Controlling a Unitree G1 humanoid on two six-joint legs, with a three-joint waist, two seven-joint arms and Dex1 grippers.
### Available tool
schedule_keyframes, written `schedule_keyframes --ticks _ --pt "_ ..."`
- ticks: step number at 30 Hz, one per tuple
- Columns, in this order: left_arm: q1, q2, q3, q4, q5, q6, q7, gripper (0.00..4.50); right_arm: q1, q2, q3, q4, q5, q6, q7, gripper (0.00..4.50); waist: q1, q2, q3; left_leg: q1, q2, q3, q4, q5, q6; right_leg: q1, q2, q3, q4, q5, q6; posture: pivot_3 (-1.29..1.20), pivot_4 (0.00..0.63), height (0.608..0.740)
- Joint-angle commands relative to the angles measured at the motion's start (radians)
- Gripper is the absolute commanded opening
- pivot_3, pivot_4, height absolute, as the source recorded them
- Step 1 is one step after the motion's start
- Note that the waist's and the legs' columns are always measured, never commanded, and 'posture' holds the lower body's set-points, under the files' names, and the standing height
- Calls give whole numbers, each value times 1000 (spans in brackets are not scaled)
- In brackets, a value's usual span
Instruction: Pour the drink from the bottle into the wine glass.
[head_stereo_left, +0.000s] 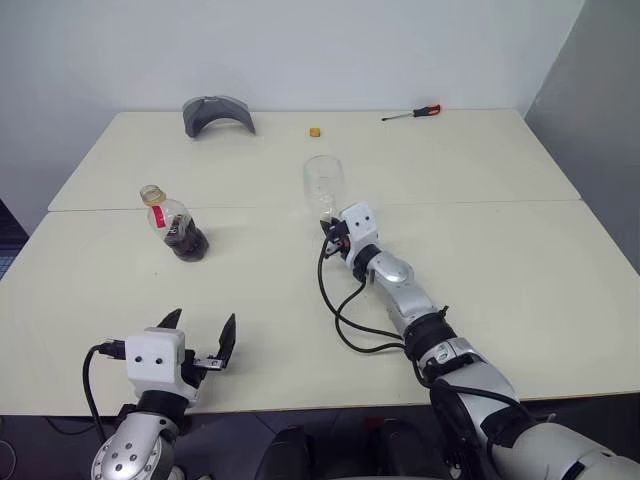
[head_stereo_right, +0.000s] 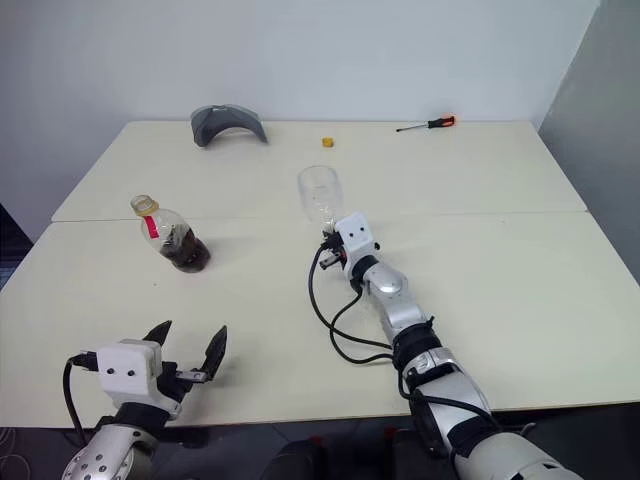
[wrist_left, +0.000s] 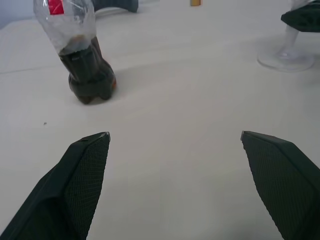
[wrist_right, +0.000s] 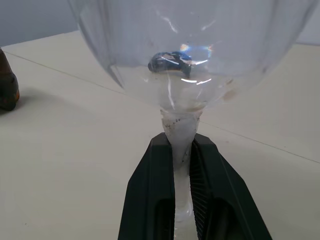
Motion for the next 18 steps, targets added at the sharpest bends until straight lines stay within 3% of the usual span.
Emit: schedule_keyframes --ticks 1,9,17,18 --pt "-2 4 -1 -28 4 -10 2 4500 -42 34 -15 21 19 -1 7 183 0 0 0 0 0 0 0 0 0 0 0 0 0 0 0 0 150 740" --pt "16 5 12 -71 -13 12 6 4500 -83 113 -21 73 33 -63 -8 183 0 0 0 -1 0 0 0 0 0 0 0 0 -2 0 0 0 150 740" --pt "-10 6 7 -76 -16 26 6 4500 -64 113 -3 92 31 -86 10 183 0 0 0 -1 0 0 0 0 0 0 0 0 -2 0 0 0 150 740" --pt "-17 9 4 -80 -18 32 4 4500 -58 105 -2 87 30 -88 18 523 0 0 0 -1 0 0 0 0 0 0 0 0 -2 0 0 0 150 740"
